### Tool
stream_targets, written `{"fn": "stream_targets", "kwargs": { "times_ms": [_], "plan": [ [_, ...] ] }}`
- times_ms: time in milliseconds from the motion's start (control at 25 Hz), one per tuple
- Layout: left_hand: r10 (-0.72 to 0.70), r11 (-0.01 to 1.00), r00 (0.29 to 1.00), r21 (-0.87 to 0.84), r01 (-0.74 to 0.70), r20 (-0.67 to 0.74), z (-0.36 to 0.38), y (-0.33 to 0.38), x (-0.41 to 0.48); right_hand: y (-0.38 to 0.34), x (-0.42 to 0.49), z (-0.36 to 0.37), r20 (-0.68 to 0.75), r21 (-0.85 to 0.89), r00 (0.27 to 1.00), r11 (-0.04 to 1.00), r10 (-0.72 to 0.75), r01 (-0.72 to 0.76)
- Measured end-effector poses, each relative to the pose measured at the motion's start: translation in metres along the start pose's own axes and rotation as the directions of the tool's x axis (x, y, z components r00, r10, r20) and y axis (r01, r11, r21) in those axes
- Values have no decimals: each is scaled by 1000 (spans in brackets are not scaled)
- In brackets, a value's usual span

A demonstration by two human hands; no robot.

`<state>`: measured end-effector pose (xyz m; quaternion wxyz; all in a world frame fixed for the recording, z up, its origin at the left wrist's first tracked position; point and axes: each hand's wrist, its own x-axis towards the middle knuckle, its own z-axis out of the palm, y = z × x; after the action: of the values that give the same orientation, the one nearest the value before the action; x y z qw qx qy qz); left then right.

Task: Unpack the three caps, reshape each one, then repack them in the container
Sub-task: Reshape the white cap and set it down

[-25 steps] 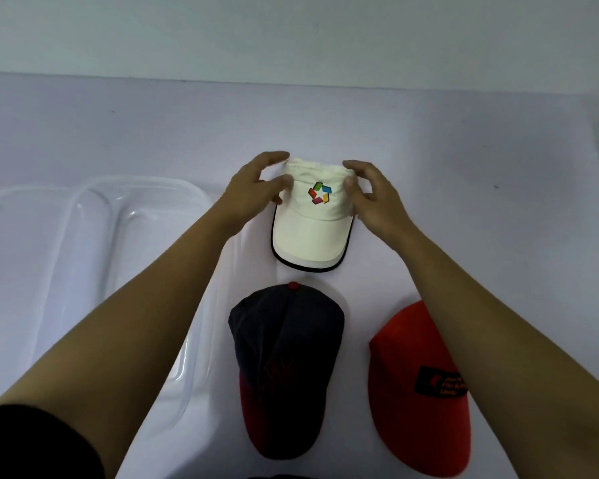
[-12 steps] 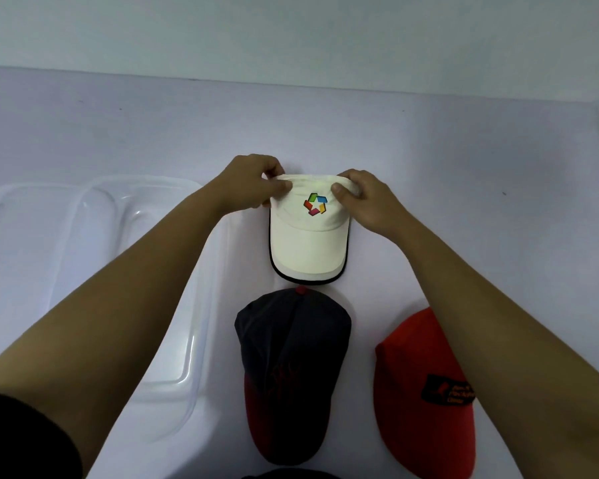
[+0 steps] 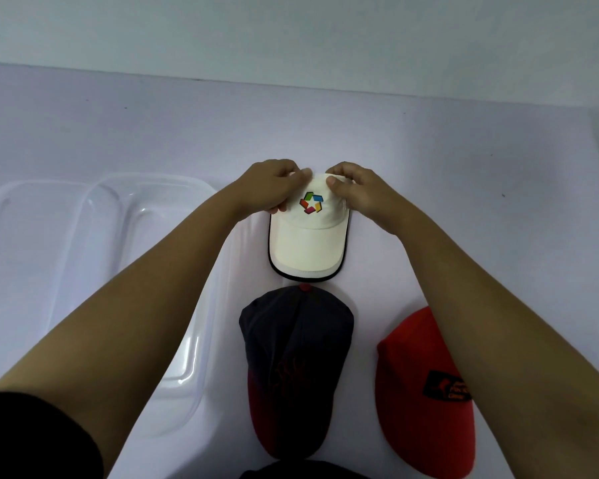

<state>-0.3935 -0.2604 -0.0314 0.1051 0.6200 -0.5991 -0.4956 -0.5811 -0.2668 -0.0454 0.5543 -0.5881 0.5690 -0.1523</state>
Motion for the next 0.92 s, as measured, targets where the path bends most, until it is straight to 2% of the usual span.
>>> {"fn": "stream_targets", "kwargs": {
  "times_ms": [120, 240, 320, 400, 440, 480, 560, 600, 720, 800, 920],
  "plan": [
    [95, 994, 995, 58, -94, -20, 1, 4, -3, -7, -6, 3, 39, 36, 999, 999, 8, -10],
    [95, 992, 994, 83, -90, -53, 0, 1, -10, -7, -17, 9, -97, 7, 993, 998, -64, 65],
    [63, 987, 980, 156, -33, -189, 0, -4, -19, -3, -30, 14, -236, -29, 968, 996, -88, 84],
    [-50, 995, 944, 69, 77, -327, 3, -8, -26, 4, -41, 20, -334, 45, 943, 999, 7, 9],
    [-152, 988, 939, -31, 149, -308, 7, -10, -27, 9, -42, 25, -316, 119, 946, 992, 80, -45],
    [-230, 971, 947, -121, 207, -225, 11, -11, -29, 12, -43, 30, -251, 196, 958, 976, 140, -91],
    [-266, 941, 962, -232, 245, -63, 23, -11, -33, 20, -41, 40, -136, 281, 978, 953, 159, -116],
    [-247, 938, 968, -262, 228, -41, 27, -10, -35, 23, -38, 43, -122, 285, 983, 954, 135, -95],
    [-224, 927, 967, -332, 173, -120, 25, -11, -35, 26, -31, 42, -114, 261, 991, 965, 64, -32],
    [-225, 914, 970, -365, 179, -89, 24, -12, -36, 27, -33, 42, -82, 237, 994, 970, 68, -47],
    [-228, 945, 970, -260, 198, -88, 28, -12, -40, 23, -39, 44, -96, 177, 989, 980, 109, -91]
  ]
}}
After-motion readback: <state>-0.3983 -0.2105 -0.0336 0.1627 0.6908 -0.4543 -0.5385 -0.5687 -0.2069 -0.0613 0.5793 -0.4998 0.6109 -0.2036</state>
